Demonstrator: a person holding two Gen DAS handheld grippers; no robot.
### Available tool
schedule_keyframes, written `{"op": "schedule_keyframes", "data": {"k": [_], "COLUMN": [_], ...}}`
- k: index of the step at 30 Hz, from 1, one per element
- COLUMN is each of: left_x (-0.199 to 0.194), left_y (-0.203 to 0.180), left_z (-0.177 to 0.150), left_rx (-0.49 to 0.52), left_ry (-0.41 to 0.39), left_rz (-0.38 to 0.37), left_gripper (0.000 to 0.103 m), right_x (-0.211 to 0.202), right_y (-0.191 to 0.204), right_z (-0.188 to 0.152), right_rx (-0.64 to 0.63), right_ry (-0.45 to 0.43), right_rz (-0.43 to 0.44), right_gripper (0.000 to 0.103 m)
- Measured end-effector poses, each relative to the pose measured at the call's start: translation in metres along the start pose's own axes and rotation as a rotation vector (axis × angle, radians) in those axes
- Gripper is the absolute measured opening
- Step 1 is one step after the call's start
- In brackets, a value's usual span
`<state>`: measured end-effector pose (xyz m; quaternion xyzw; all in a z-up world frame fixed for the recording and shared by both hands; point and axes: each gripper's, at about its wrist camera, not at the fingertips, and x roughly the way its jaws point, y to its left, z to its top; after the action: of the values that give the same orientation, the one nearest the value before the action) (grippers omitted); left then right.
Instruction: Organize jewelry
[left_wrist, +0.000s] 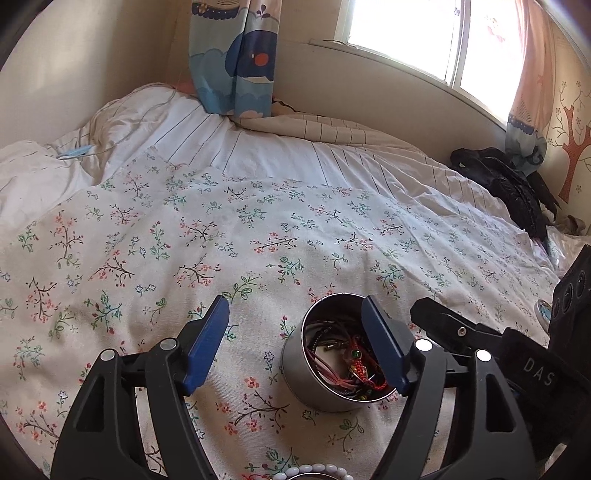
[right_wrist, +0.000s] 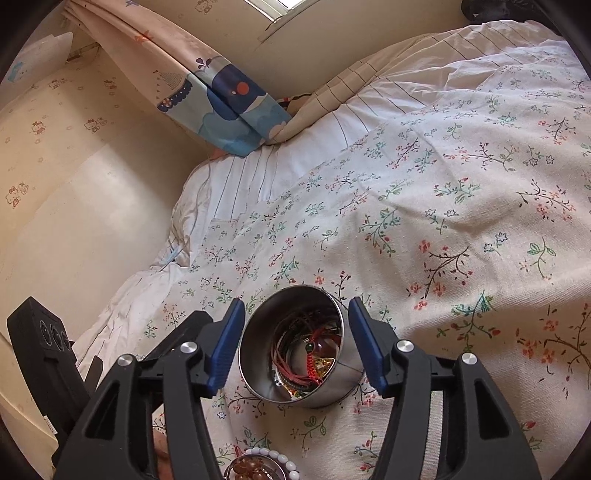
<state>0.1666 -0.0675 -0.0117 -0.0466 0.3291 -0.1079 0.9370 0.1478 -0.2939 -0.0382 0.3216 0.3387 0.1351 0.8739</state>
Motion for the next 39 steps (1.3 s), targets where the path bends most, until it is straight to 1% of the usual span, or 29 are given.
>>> {"op": "schedule_keyframes", "data": {"k": [2,8,12,16,19,25,29,32,34,35,37,39], "left_x": [0.0,-0.001,-0.004,-0.007,-0.008,-0.021,-0.033,-0.042,-0.047,-0.049,-0.052,-0.055], "left_y": [0.0,-0.003,-0.005,-0.002,0.007,0.034,0.038,0.041,0.047,0.051,0.056,0.049], "left_z": [-0.001,-0.004,-0.006,-0.008,-0.011,-0.02,-0.037,-0.048,-0.054,-0.056,-0.06,-0.065], "left_rx": [0.006,0.039,0.059,0.064,0.052,-0.028,-0.004,-0.002,-0.031,-0.057,-0.096,-0.069], "left_ry": [-0.002,-0.003,-0.012,0.007,0.034,0.082,0.127,0.157,0.17,0.182,0.197,0.208], "left_rz": [0.008,0.035,0.056,0.035,0.032,0.045,0.037,0.049,0.063,0.053,0.024,0.015], "left_gripper": [0.071,0.073,0.078,0.083,0.084,0.084,0.084,0.084,0.084,0.084,0.084,0.084], "right_x": [0.0,0.001,0.0,-0.007,-0.012,-0.016,-0.024,-0.025,-0.023,-0.023,-0.027,-0.034], "right_y": [0.0,-0.001,-0.003,-0.007,-0.013,-0.018,-0.015,-0.008,0.002,0.008,0.014,0.013], "right_z": [0.0,-0.001,-0.001,-0.001,-0.001,-0.016,-0.026,-0.04,-0.052,-0.058,-0.067,-0.072], "right_rx": [0.001,0.002,0.0,0.012,0.031,0.051,0.053,0.008,-0.05,-0.078,-0.106,-0.096], "right_ry": [-0.002,0.001,0.0,-0.019,-0.016,0.056,0.089,0.159,0.21,0.224,0.233,0.226], "right_rz": [-0.003,-0.014,-0.027,-0.047,-0.069,-0.111,-0.119,-0.134,-0.144,-0.158,-0.18,-0.187], "right_gripper": [0.062,0.064,0.065,0.068,0.068,0.068,0.068,0.068,0.068,0.068,0.068,0.071]}}
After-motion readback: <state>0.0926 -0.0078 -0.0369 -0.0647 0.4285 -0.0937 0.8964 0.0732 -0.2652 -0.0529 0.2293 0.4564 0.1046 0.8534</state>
